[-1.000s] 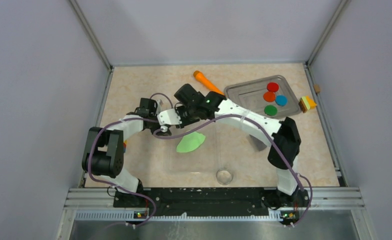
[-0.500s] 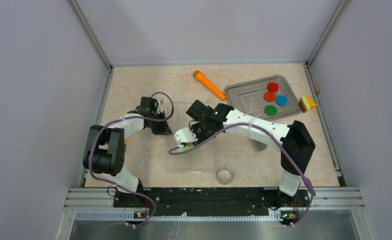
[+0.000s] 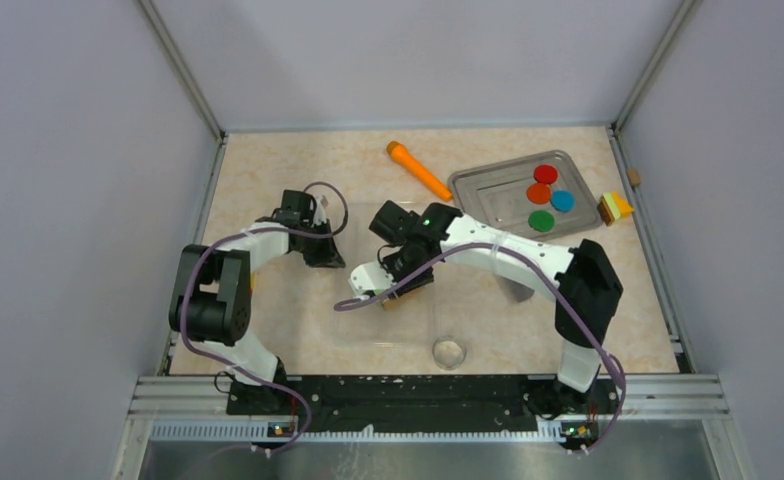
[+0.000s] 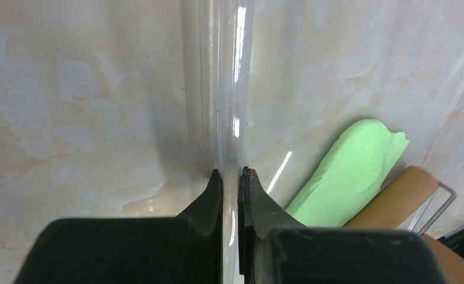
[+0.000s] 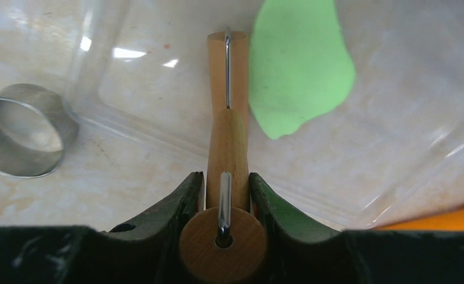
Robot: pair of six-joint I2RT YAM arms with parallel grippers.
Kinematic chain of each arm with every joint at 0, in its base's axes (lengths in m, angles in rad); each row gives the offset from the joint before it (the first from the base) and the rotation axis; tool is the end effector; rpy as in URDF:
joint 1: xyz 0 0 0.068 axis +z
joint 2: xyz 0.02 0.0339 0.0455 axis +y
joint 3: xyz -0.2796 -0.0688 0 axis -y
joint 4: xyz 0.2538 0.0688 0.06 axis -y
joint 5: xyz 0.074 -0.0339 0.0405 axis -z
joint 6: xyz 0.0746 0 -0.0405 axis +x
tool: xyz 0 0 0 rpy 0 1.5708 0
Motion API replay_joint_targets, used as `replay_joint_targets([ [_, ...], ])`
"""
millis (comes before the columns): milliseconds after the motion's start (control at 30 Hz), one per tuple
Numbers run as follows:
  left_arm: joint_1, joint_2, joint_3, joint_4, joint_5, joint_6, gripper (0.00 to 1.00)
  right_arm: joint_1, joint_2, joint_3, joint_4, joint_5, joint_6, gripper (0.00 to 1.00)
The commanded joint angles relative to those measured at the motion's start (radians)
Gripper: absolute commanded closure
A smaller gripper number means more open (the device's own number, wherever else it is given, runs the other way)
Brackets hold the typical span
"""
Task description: Roll out the dumpling wrappers from the dough
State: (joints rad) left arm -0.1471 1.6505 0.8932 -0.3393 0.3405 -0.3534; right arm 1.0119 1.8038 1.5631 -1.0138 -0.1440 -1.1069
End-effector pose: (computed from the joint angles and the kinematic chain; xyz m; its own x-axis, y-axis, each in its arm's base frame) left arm 0.3266 -0.0736 0.1331 -0.9257 -0.1926 -0.3256 -0.0334 0.8989 -0.4368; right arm 0.1984 0.3375 0.2428 0.5461 -0.7960 -0.2611 -0.8367 -0.5028 -0.2172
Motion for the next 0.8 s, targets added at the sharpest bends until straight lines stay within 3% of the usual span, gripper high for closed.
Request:
replay_joint_targets([
  [0,0.014,0.037,0.034,0.018,-0.025,-0.012,1.0,0.019,0.063,0.018,-0.202,-0.139,0.018,1.0],
  [200,0.016,0.032,0.029,0.017,-0.015,-0.012,1.0,0.015,0.033,0.056,-0.152,-0.091,0.08,1.0],
  [467,0.016,0.015,0.005,0.032,0.008,-0.004,1.0,-0.005,0.019,0.271,0.016,0.044,0.171,1.0],
  [767,0.017,0.022,0.015,0.028,0.009,-0.002,1.0,-0.007,0.059,0.177,0.187,0.115,0.107,1.0],
])
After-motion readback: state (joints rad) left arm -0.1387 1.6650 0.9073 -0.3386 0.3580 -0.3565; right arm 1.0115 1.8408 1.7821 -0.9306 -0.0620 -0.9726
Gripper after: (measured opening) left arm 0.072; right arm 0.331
